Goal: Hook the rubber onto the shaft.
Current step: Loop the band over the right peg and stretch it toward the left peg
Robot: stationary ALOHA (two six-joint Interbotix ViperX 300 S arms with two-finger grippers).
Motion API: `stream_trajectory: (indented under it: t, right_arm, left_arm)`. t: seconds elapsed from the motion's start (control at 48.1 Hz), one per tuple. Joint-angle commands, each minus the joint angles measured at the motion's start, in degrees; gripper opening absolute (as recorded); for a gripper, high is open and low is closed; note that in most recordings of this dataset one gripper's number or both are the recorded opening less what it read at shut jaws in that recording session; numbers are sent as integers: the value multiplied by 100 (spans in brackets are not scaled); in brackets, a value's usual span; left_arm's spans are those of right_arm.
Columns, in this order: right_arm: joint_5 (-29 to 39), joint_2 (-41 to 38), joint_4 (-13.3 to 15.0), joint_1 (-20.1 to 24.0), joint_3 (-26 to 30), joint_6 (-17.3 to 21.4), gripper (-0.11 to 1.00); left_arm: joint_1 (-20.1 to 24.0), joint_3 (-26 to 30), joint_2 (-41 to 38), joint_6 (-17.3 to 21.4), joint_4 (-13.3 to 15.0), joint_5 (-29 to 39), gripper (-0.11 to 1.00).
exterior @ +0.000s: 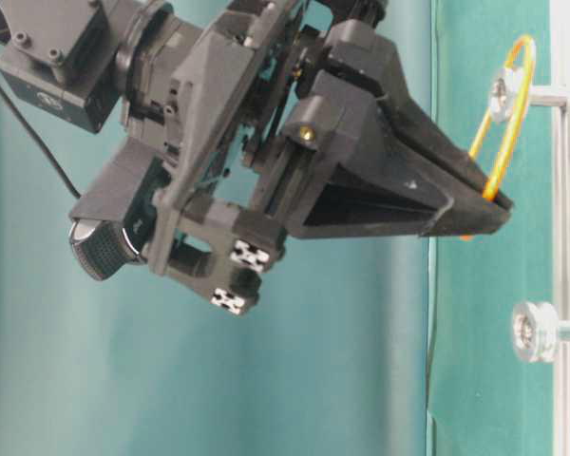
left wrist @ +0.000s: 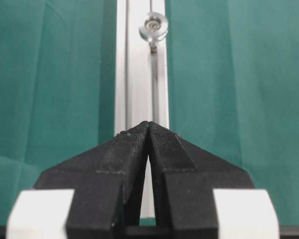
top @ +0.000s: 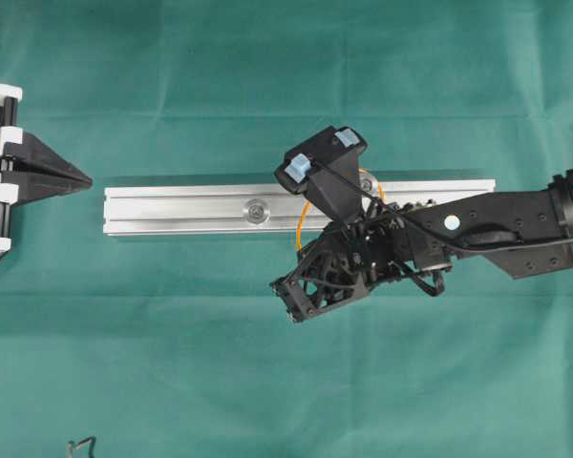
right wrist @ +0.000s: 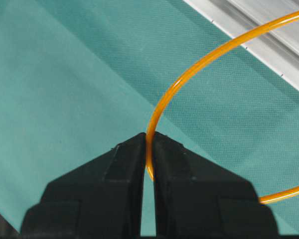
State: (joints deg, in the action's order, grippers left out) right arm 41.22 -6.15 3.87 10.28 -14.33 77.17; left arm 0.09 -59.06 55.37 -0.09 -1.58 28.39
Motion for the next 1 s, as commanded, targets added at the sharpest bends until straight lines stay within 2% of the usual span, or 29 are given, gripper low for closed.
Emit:
stream_trajectory:
  t: [0.0,0.146,0.354,0.499,0.832,0.978]
  right_arm:
    - [0,70,18,0,185,18,7]
    - [0,9,26,-26,272,18,7]
    - [0,-185,325,-123,589,26,7]
    - [0,-334,396,-202,729,26,7]
    - [-53,-466,765,-343,765,26,7]
    - [-202,-492,809,-439,765,26,7]
  left_arm:
    - [9,167,-26,-9,-18,-26,0]
    - [9,167,-26,-9,-9,-26,0]
    - [9,167,-26,0,-18,-26,0]
    - [9,176,-26,0,-9,-26,0]
    - [9,176,26,0,-18,-26,0]
    - [9,176,26,0,-9,-26,0]
